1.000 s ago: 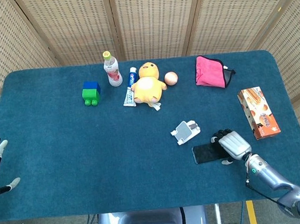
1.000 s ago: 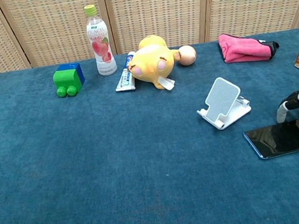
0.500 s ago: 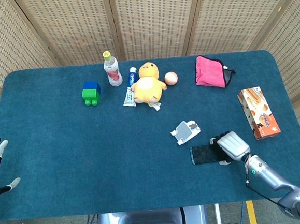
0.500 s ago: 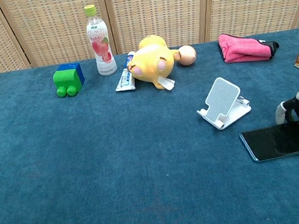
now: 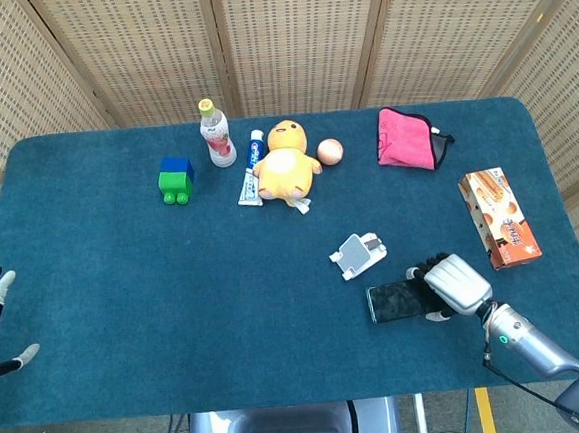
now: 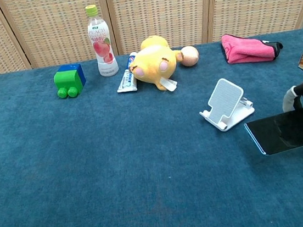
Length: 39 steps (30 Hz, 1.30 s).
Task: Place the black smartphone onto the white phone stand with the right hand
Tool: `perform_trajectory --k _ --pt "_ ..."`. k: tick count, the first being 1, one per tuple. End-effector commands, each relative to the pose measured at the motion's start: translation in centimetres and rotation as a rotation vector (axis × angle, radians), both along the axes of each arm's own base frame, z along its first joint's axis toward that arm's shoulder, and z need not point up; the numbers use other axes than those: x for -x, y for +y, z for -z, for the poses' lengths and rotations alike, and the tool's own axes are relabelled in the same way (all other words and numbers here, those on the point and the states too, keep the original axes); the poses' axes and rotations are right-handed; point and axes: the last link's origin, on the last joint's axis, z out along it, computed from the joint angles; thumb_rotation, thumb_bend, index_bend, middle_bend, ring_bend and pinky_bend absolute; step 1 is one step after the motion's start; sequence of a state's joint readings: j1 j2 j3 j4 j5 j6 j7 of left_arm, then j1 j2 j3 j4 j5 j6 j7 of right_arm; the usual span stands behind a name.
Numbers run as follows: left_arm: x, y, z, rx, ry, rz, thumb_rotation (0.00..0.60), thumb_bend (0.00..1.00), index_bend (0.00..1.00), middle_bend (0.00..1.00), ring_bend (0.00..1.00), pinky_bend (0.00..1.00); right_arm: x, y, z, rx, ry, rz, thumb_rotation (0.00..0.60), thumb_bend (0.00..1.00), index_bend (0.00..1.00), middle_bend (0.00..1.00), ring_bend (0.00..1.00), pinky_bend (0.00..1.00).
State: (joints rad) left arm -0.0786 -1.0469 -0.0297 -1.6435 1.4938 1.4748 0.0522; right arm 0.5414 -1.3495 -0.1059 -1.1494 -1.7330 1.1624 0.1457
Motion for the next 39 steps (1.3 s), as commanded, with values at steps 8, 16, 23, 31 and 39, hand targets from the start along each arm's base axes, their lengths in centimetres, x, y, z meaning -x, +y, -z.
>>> perform_trajectory --k 8,16,23,31,39 --pt "0.0 -0.1 -0.1 -0.002 -0.002 0.004 0.6 0.0 0.0 0.0 0.0 0.0 -8.3 -1.9 -4.3 0.136 0.098 -0.228 0.6 0.21 0.54 0.51 0.44 0.41" --pt "0.0 0.0 -0.3 0.002 -0.01 0.003 0.6 0.0 0.0 0.0 0.0 0.0 -14.0 -3.9 -5.0 0.181 0.23 -0.28 0.6 0.21 0.54 0.51 0.44 0.41" --pt "0.2 0.4 -0.3 0.013 -0.017 -0.007 0.6 0.0 0.0 0.0 0.0 0.0 -16.7 -5.0 -4.0 0.238 0.363 -0.326 0.6 0.22 0.54 0.51 0.44 0.41" --pt "0.4 0.7 -0.5 0.022 -0.027 -0.019 0.6 0.0 0.0 0.0 0.0 0.0 -17.4 -5.9 -1.8 0.243 0.492 -0.354 0.6 0.23 0.54 0.5 0.44 0.41" --pt "0.5 0.9 -0.5 0.026 -0.029 -0.028 0.6 0.0 0.0 0.0 0.0 0.0 -17.3 -5.9 -0.3 0.26 0.629 -0.39 0.6 0.26 0.54 0.49 0.44 0.41"
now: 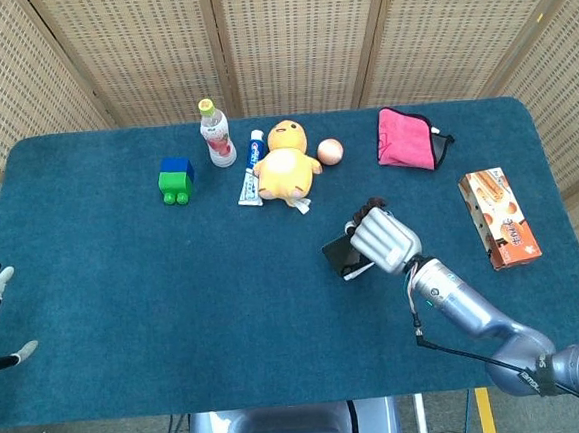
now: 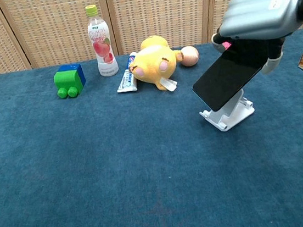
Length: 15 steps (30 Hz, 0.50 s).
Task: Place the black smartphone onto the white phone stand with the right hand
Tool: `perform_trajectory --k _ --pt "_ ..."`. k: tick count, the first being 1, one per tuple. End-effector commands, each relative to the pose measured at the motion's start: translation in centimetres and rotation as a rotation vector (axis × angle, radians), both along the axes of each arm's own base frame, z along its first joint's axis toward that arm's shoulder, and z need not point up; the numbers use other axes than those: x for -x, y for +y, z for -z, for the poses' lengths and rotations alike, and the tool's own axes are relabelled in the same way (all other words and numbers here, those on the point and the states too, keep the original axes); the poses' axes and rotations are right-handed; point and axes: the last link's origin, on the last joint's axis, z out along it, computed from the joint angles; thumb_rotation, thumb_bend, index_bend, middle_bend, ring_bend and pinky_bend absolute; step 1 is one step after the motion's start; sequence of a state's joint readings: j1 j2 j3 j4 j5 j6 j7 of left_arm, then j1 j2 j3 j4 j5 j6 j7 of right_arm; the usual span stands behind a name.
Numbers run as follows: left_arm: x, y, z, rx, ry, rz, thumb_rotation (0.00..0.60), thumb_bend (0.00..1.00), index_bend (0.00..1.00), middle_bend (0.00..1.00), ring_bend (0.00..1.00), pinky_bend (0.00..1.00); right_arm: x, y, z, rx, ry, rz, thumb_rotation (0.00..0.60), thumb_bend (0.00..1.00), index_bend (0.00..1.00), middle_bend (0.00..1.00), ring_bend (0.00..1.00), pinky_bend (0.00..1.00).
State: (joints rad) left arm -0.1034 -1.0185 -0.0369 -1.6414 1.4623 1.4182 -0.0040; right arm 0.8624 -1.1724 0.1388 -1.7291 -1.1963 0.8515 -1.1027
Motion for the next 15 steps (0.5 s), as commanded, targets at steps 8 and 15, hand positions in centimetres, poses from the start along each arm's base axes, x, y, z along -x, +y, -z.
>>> perform_trajectory --k 8,15 --pt "0.0 0.1 0.16 0.004 0.007 -0.004 0.6 0.0 0.0 0.0 0.0 0.0 -0.2 -0.1 0.96 0.064 0.19 -0.025 0.6 0.26 0.54 0.49 0.44 0.41" --pt "0.05 0.14 0.24 0.007 0.008 -0.007 0.6 0.0 0.0 0.0 0.0 0.0 -0.5 0.41 1.59 0.074 0.252 -0.021 0.6 0.26 0.54 0.49 0.44 0.41"
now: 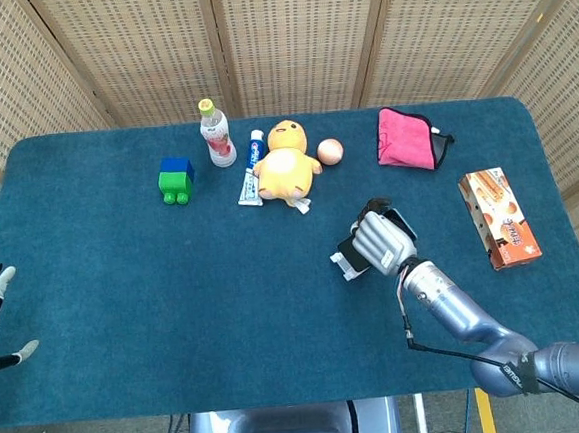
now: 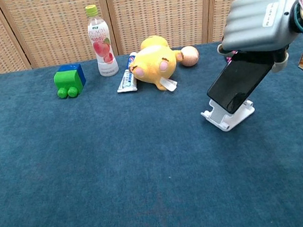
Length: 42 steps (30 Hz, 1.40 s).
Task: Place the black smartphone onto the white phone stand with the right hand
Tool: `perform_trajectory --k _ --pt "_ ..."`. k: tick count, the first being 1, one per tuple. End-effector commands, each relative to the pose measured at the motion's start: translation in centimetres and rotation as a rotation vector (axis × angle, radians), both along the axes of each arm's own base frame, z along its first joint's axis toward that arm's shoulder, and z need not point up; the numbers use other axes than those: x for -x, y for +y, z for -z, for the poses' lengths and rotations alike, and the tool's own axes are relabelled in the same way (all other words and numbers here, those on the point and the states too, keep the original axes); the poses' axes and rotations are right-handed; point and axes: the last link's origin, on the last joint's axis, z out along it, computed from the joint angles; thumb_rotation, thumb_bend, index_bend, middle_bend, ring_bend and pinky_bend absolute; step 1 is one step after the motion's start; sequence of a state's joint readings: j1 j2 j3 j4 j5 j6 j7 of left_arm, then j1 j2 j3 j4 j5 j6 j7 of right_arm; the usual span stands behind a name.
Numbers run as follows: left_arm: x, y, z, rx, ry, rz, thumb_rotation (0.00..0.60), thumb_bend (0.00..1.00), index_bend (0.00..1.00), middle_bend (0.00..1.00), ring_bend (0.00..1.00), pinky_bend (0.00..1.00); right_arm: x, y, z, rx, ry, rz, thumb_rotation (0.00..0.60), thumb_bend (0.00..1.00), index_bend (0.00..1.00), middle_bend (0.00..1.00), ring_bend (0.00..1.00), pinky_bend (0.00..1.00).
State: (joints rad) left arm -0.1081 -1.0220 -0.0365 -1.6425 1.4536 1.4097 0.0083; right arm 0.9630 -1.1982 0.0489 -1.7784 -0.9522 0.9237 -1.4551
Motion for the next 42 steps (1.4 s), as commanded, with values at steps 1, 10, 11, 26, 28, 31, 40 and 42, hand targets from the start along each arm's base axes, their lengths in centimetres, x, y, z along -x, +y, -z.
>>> perform_trajectory --k 1,10,11,26,28,31,40,42 --pt "0.0 0.0 0.1 0.003 0.002 -0.001 0.6 0.0 0.0 0.0 0.0 0.0 -0.4 0.4 0.5 0.001 0.032 -0.009 0.6 0.26 0.54 0.49 0.44 0.41" --pt "0.0 0.0 0.0 -0.001 -0.001 -0.001 0.6 0.0 0.0 0.0 0.0 0.0 -0.6 1.1 1.9 0.011 0.12 -0.016 0.6 0.26 0.54 0.49 0.44 0.41" --pt "0.0 0.0 0.0 -0.001 -0.001 -0.001 0.6 0.0 0.0 0.0 0.0 0.0 -0.7 1.2 2.1 0.012 0.128 -0.02 0.6 0.26 0.54 0.49 0.44 0.41" --pt "0.1 0.1 -0.3 -0.002 -0.009 -0.002 0.6 0.0 0.0 0.0 0.0 0.0 -0.9 1.8 4.3 0.012 0.182 -0.045 0.6 0.26 0.54 0.48 0.45 0.41" --pt "0.1 0.1 -0.3 -0.003 -0.01 -0.002 0.6 0.0 0.0 0.0 0.0 0.0 -0.9 1.8 4.3 0.011 0.18 -0.049 0.6 0.26 0.54 0.48 0.45 0.41" --pt "0.1 0.1 -0.3 -0.002 -0.01 -0.001 0.6 0.0 0.0 0.0 0.0 0.0 -0.9 1.8 4.3 0.012 0.175 -0.049 0.6 0.26 0.54 0.47 0.45 0.41" --pt "0.1 0.1 -0.2 -0.001 -0.008 -0.001 0.6 0.0 0.0 0.0 0.0 0.0 -0.7 1.7 4.0 0.026 0.174 -0.054 0.6 0.26 0.32 0.24 0.37 0.41" --pt "0.1 0.1 -0.2 -0.001 -0.009 -0.001 0.6 0.0 0.0 0.0 0.0 0.0 -0.7 1.7 4.0 0.025 0.173 -0.054 0.6 0.26 0.3 0.21 0.35 0.41"
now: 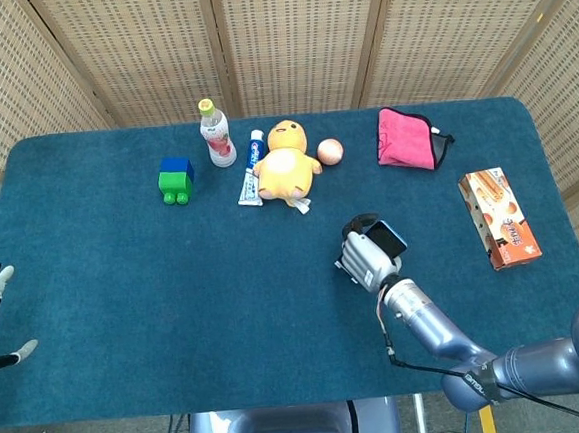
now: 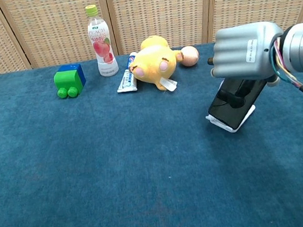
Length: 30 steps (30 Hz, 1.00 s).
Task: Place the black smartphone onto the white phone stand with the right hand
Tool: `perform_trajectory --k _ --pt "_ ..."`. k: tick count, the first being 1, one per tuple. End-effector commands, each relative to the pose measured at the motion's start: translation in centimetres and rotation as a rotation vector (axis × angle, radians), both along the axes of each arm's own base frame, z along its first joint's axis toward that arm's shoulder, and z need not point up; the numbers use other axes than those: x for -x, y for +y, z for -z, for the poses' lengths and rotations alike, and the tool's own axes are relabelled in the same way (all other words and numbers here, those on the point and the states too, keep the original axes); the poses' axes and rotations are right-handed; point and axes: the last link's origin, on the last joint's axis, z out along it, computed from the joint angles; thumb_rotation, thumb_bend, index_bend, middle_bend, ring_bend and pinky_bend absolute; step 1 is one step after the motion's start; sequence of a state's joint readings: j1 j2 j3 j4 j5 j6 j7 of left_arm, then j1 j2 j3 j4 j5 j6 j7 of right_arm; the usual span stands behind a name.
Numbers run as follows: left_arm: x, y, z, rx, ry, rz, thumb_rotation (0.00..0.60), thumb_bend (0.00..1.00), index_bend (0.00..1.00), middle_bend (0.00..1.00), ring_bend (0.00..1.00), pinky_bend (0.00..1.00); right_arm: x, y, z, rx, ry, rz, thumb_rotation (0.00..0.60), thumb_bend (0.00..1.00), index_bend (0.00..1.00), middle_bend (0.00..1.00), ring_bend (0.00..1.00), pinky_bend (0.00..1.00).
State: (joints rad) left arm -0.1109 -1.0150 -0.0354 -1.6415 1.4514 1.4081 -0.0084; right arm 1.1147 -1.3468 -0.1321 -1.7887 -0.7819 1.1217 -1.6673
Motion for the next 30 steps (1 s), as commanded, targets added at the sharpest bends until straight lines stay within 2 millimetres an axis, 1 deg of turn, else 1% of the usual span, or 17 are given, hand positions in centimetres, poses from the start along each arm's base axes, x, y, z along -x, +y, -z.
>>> perform_trajectory --k 1,5,8,16,21,25,28,30 --pt "0.0 0.0 0.0 0.0 0.0 0.0 0.6 0.0 0.0 0.0 0.0 0.0 0.0 0.0 0.0 0.0 0.0 -0.002 0.6 0.26 0.29 0.21 0.34 0.41" --pt "0.0 0.0 0.0 0.0 0.001 0.001 0.6 0.0 0.0 0.0 0.0 0.0 0.2 0.1 0.1 0.0 0.011 -0.006 0.6 0.26 0.26 0.16 0.29 0.41" --pt "0.0 0.0 0.0 -0.001 0.002 0.001 0.6 0.0 0.0 0.0 0.0 0.0 0.5 0.2 0.2 -0.003 0.015 -0.004 0.6 0.26 0.25 0.16 0.28 0.41" --pt "0.0 0.0 0.0 0.0 0.003 0.001 0.6 0.0 0.0 0.0 0.0 0.0 0.5 0.2 -0.1 0.006 0.007 -0.014 0.6 0.26 0.22 0.13 0.28 0.41" --pt "0.0 0.0 0.0 -0.002 0.001 0.0 0.6 0.0 0.0 0.0 0.0 0.0 0.6 0.3 -0.7 0.02 -0.007 -0.018 0.6 0.26 0.15 0.09 0.28 0.41" --pt "0.0 -0.1 0.0 0.0 -0.001 0.004 0.6 0.0 0.0 0.0 0.0 0.0 0.7 0.5 -1.8 0.043 -0.047 -0.009 0.6 0.26 0.14 0.09 0.28 0.41" --pt "0.0 -0.1 -0.2 -0.004 -0.009 0.006 0.6 0.0 0.0 0.0 0.0 0.0 1.2 1.3 -3.9 0.068 -0.131 0.021 0.6 0.26 0.14 0.08 0.28 0.41" --pt "0.0 -0.2 -0.4 -0.008 -0.016 0.009 0.6 0.0 0.0 0.0 0.0 0.0 2.0 2.3 -6.0 0.092 -0.212 0.046 0.6 0.26 0.13 0.08 0.28 0.41"
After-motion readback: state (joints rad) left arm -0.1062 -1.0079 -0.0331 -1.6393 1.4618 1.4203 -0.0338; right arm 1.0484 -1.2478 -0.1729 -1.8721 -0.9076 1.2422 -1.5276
